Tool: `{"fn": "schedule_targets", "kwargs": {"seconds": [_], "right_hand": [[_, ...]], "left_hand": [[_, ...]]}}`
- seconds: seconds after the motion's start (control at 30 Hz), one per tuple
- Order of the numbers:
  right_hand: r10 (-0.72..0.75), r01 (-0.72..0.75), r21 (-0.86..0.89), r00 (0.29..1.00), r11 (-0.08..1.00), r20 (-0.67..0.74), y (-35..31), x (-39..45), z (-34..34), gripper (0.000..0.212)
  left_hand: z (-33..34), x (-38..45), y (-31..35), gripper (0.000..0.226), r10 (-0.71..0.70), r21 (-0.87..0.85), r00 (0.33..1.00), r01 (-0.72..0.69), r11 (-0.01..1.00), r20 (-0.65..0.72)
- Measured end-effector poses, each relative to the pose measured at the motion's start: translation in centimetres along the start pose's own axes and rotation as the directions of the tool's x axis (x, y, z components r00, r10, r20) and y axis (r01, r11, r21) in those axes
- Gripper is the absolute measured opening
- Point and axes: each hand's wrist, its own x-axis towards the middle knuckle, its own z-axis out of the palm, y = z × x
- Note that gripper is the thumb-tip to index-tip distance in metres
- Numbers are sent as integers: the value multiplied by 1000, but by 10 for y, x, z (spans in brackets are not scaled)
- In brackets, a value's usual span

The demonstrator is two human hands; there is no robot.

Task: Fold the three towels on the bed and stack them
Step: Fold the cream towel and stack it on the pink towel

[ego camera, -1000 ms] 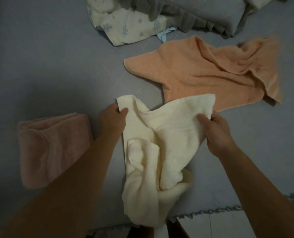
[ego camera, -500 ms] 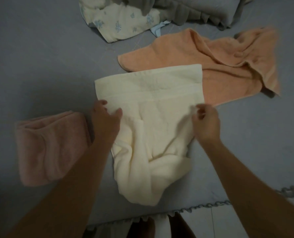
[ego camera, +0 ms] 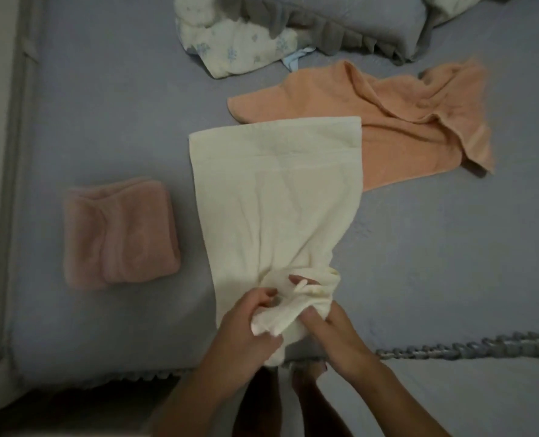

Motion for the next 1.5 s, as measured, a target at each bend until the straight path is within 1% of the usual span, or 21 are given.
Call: {"fn": "schedule_targets", "kwargs": {"seconds": [0.03,0.1,0.2,0.27,0.37,0.43,0.5,0.57,0.7,0.77,0.83,0.9,1.0,1.03,1.13,1.23,1.3,1.37,1.4,1.47,1.5], "right_hand": [[56,-60,88,997,994,49,3,-9,-2,55],[84,-90,59,991,994,102,13,-25,-8,42],[75,-75,-75,997,994,7,31,-45,-19,20],[101,-104,-72,994,992,-44,43,-55,-29,15],[131,-131,-23,991,991,-26,51,-70,-42,15],[234,-233,33,972,972,-3,52,-76,-45,18],[362,-363,70,932,929,29,53,-77,-44,33],[407,-409,38,912,912,58,47,-77,-41,42],[466,-483,94,871,871,154,33,-72,-28,33],[491,-514,134,854,847,171,29,-71,-18,32],[535,-562,270,827,782,172,28,-75,-11,33],[550,-588,420,805,692,220,30,-84,-8,36],[519,-584,577,802,572,296,35,-100,-15,35],[510,-583,615,799,530,318,35,-106,-20,34],[485,-575,660,804,483,345,32,-120,-44,40],[441,-537,669,834,513,332,27,-134,-72,48],[420,-499,723,853,478,311,31,-141,-93,62],[367,-471,742,874,478,319,28,-147,-105,56],[327,-419,731,903,538,277,31,-150,-109,49],[219,-317,766,948,560,232,35,-150,-121,46],[248,-323,766,944,556,218,39,-147,-124,49]], "left_hand": [[13,-10,-4,41,-26,28,998,24,999,50],[34,-27,-14,54,-72,105,993,63,992,89],[47,-47,-27,65,-82,169,996,77,983,23],[48,-56,-36,70,-129,134,989,118,984,70],[44,-64,-45,43,-90,246,989,59,968,117],[43,-69,-44,26,-18,288,996,-9,958,92],[45,-75,-41,23,-1,240,997,-19,971,82],[52,-83,-35,22,-4,164,996,-12,986,93],[76,-103,-24,31,148,18,986,-150,989,74],[92,-108,-27,26,163,-140,986,-167,976,-45],[103,-105,-33,26,-28,-344,960,-73,936,-280],[108,-95,-41,42,-288,-529,864,29,848,-414],[110,-75,-69,68,-522,-781,820,159,604,-236],[110,-71,-77,75,-552,-791,811,204,577,-193],[109,-54,-94,95,-577,-682,767,264,682,-280],[106,-27,-109,106,-644,-662,714,345,666,-276],[108,-13,-120,95,-698,-687,684,405,604,-211],[114,-10,-135,65,-691,-716,703,394,576,-169],[118,-12,-141,53,-682,-715,709,383,585,-178],[125,-20,-152,44,-686,-729,703,368,577,-188],[129,-25,-154,38,-697,-764,695,351,542,-176]]}}
